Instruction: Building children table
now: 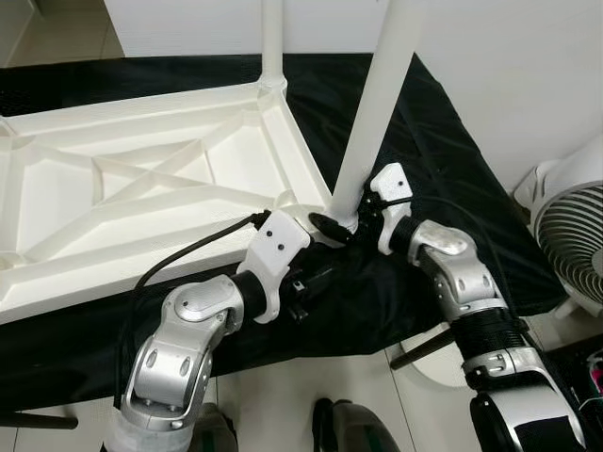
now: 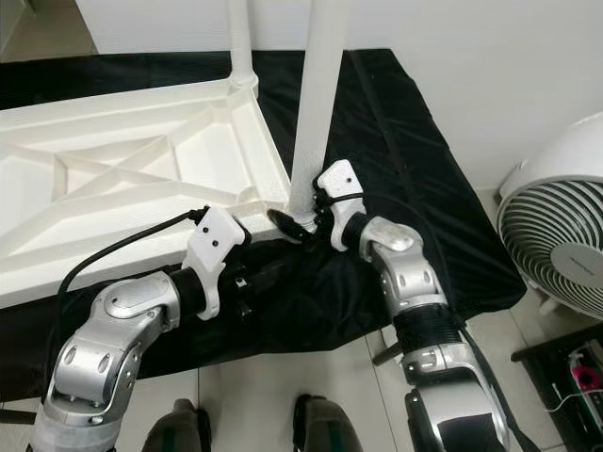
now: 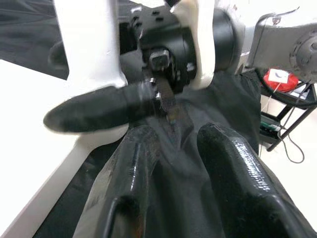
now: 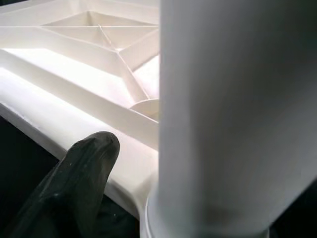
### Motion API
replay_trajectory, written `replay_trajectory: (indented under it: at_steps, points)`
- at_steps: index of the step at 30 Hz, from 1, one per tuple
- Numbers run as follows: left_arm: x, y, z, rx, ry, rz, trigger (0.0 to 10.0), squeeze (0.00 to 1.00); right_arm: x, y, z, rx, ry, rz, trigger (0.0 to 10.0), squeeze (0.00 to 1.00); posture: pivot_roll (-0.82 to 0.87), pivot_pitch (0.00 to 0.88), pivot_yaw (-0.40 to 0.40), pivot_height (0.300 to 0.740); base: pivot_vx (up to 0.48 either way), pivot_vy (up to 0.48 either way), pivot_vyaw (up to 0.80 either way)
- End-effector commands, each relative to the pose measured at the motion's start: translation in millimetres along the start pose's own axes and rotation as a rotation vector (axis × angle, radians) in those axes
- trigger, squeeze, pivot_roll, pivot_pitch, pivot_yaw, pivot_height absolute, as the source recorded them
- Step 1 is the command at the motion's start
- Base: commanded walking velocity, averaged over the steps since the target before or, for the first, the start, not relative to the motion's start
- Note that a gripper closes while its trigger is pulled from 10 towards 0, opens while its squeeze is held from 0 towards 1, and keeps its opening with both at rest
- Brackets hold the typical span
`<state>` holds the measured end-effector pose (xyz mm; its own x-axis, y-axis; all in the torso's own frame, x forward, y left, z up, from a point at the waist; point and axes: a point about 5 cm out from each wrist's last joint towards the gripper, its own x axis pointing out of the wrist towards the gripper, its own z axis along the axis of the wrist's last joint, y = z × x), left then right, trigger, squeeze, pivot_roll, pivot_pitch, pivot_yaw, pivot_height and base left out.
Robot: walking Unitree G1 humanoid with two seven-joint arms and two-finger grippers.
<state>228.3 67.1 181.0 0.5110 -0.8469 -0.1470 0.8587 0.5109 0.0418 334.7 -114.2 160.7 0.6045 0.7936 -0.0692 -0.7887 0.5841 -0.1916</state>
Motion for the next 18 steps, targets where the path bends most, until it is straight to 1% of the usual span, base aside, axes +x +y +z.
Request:
replay_trajectory:
  at_steps: [1,4,5,6,7,8,10,12,14,15,18]
  points:
    - [0.0,5.6,-2.0,0.002,0.006,0.123,10.0,0.00,3.4,3.2,-3.6,-0.006,0.018,0.039,10.0,0.00,-0.03,0.102,-0.016,0.740,0.000,0.000,0.00]
    - [-0.2,5.4,-2.1,0.002,0.006,0.123,10.0,0.00,4.5,4.4,-4.9,0.000,0.018,0.056,10.0,0.00,-0.03,0.102,-0.016,0.740,0.000,0.000,0.00]
    - [-0.4,5.2,-2.1,0.002,0.007,0.124,10.0,0.00,4.9,5.3,-6.2,0.006,0.017,0.065,7.8,0.00,-0.02,0.103,-0.018,0.740,0.000,0.000,0.00]
    - [-0.6,5.1,-2.1,0.001,0.007,0.125,10.0,0.00,4.7,5.6,-9.2,0.014,0.013,0.073,0.7,0.00,-0.02,0.104,-0.020,0.740,0.000,0.000,0.00]
    - [-0.9,4.9,-2.3,0.001,0.008,0.126,10.0,0.00,3.9,5.8,-11.9,0.023,0.009,0.071,0.0,0.00,-0.02,0.105,-0.020,0.740,0.000,0.000,0.00]
    - [-0.9,4.9,-2.3,0.001,0.008,0.126,10.0,0.00,3.9,5.8,-11.9,0.023,0.009,0.071,0.0,0.00,-0.02,0.105,-0.020,0.740,0.000,0.000,0.00]
    - [-1.4,4.7,-3.6,-0.003,0.011,0.127,10.0,0.00,1.6,5.2,-17.9,0.060,0.004,0.041,0.0,0.00,-0.02,0.106,-0.022,0.740,0.000,0.000,0.00]
    - [-1.4,4.7,-3.9,-0.004,0.012,0.127,10.0,0.00,1.1,5.0,-18.6,0.065,0.002,0.032,0.0,0.00,-0.02,0.106,-0.022,0.740,0.000,0.000,0.00]
    - [-1.6,5.0,-5.1,-0.005,0.015,0.129,10.0,0.00,-0.5,4.8,-20.6,0.085,-0.006,-0.015,0.0,0.00,-0.02,0.106,-0.022,0.740,0.000,0.000,0.00]
    - [-1.6,5.0,-5.1,-0.005,0.015,0.129,10.0,0.00,-0.5,4.8,-20.6,0.085,-0.006,-0.015,0.0,0.00,-0.02,0.106,-0.022,0.740,0.000,0.000,0.00]
    - [-1.3,7.4,-6.9,-0.005,0.018,0.148,10.0,0.00,-4.0,3.0,-25.1,0.133,0.002,-0.143,0.0,0.00,-0.03,0.109,-0.023,0.740,0.000,0.000,0.00]
